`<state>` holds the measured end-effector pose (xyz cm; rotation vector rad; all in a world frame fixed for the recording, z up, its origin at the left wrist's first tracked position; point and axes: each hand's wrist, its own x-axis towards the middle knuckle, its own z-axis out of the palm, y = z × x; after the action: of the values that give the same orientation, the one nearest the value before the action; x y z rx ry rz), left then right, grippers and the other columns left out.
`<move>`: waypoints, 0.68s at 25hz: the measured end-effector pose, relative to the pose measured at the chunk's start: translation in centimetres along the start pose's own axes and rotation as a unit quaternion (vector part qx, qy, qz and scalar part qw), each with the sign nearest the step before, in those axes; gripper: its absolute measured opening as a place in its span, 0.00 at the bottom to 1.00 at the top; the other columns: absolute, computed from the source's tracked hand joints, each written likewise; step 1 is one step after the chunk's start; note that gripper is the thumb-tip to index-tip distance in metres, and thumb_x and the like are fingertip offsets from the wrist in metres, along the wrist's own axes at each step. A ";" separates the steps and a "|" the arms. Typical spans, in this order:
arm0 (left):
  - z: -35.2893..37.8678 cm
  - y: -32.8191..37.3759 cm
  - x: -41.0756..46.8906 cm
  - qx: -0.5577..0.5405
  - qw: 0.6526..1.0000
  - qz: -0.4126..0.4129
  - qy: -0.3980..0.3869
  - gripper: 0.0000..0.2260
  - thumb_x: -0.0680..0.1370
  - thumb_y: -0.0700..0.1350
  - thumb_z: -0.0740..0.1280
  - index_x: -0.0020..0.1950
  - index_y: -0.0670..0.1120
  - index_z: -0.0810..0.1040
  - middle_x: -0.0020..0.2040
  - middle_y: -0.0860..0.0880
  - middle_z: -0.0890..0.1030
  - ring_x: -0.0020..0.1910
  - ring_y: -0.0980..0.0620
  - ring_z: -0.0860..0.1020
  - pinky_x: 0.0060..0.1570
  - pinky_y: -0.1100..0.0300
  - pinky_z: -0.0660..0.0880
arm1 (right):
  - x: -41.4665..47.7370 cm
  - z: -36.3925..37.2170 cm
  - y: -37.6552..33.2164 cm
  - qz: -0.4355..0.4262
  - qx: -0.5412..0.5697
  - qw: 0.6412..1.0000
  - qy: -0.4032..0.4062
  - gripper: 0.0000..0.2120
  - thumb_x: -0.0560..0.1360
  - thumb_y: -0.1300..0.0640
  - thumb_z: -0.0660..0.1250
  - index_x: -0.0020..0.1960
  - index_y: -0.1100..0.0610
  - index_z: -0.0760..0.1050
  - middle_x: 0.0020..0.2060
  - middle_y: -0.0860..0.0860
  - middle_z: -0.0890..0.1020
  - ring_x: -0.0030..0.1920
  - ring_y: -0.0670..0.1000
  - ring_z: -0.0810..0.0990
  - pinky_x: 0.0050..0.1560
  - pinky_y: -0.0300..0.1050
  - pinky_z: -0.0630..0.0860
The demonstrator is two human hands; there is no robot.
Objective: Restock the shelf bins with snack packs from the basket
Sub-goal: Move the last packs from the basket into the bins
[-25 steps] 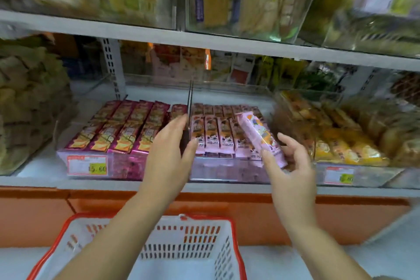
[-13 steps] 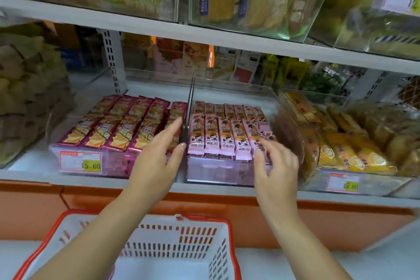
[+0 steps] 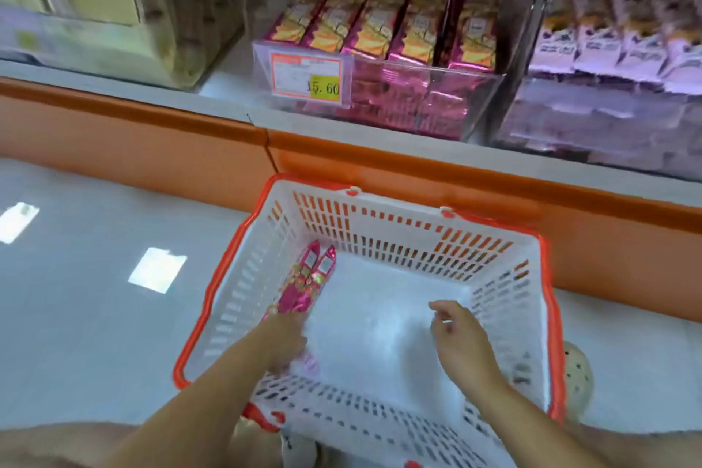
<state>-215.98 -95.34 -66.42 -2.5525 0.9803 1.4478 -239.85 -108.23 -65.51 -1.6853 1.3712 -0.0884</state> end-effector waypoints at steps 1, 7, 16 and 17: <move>0.6 -0.8 0.6 0.015 0.999 -0.014 -0.025 0.21 0.81 0.44 0.59 0.74 0.49 0.64 0.68 0.42 0.73 0.61 0.44 0.77 0.45 0.63 0.76 | 0.3 0.9 0.6 0.017 -0.014 1.000 -0.017 0.12 0.80 0.60 0.58 0.60 0.50 0.72 0.57 0.51 0.74 0.48 0.50 0.75 0.49 0.46 0.73; 2.6 -0.4 3.8 0.106 0.984 -0.006 -0.143 0.21 0.80 0.43 0.58 0.74 0.45 0.61 0.71 0.41 0.69 0.62 0.46 0.74 0.50 0.62 0.71 | 1.3 3.2 1.6 0.076 -0.031 0.990 -0.117 0.14 0.80 0.58 0.57 0.65 0.52 0.69 0.54 0.49 0.70 0.51 0.49 0.73 0.47 0.41 0.68; 4.4 3.3 3.0 -0.049 0.981 0.020 -0.186 0.24 0.79 0.51 0.64 0.74 0.50 0.64 0.69 0.46 0.71 0.61 0.48 0.74 0.59 0.56 0.73 | 1.1 3.9 2.4 0.120 -0.021 0.973 -0.196 0.15 0.80 0.56 0.57 0.66 0.50 0.69 0.54 0.48 0.74 0.42 0.44 0.74 0.38 0.34 0.68; 4.6 3.9 2.5 -0.110 0.975 0.016 -0.195 0.22 0.79 0.49 0.64 0.73 0.51 0.66 0.64 0.47 0.75 0.58 0.49 0.76 0.55 0.58 0.75 | 0.9 4.0 2.4 0.113 -0.013 0.971 -0.212 0.17 0.79 0.55 0.60 0.67 0.49 0.68 0.55 0.48 0.74 0.47 0.45 0.75 0.42 0.34 0.69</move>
<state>-220.62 -98.19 -69.97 -2.2506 0.8420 2.0653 -238.99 -106.46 -69.82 -1.4499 1.2261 0.4015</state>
